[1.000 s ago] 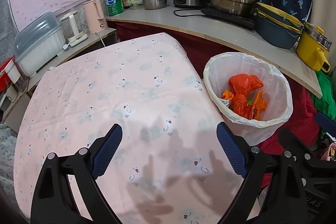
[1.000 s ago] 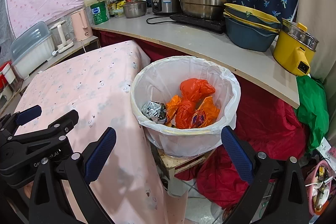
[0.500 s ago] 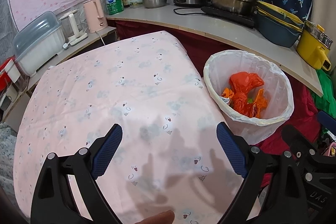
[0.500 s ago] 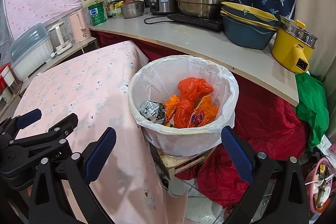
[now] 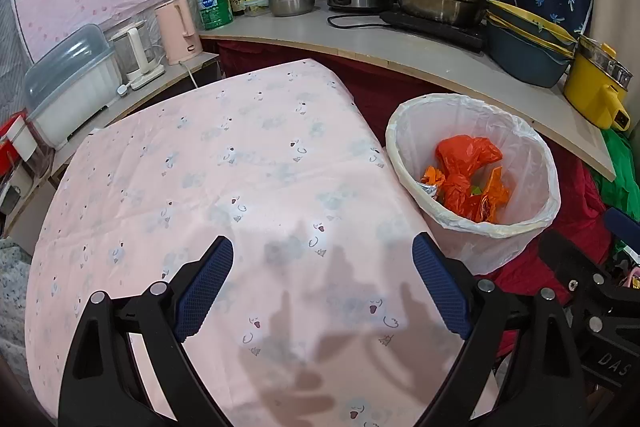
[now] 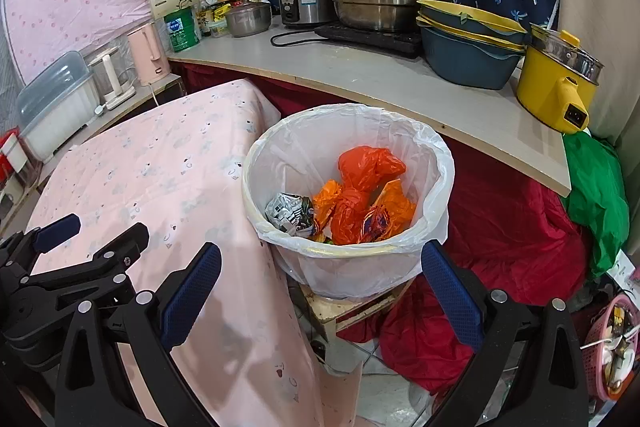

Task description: Collect trash

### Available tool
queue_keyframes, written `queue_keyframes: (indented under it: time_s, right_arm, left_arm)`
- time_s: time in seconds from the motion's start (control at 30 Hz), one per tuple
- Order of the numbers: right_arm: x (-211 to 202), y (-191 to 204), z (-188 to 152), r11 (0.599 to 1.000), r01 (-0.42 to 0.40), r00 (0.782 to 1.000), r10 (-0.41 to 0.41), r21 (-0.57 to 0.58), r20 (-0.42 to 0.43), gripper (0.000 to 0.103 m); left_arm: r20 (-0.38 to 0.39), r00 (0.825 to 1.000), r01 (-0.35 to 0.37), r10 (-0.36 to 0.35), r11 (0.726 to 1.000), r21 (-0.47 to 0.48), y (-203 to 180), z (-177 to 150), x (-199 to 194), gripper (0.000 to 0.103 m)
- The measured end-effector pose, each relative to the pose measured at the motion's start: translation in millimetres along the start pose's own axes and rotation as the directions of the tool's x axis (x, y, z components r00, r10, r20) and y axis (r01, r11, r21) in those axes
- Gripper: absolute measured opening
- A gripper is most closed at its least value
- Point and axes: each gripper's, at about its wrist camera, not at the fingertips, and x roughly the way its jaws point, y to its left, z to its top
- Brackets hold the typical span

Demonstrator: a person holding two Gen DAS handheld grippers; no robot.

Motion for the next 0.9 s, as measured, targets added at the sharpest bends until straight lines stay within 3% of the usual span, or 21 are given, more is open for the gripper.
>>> queue_keyframes:
  time_s: [0.9]
  right_arm:
    - [3.3,-1.9,-1.7,1.0,0.009,1.0,-0.009,0.026,0.012,0.097]
  left_arm:
    - [0.055,0.998,-0.003,0.002,1.0,0.016,-3.4,-0.4,0.3,0.086]
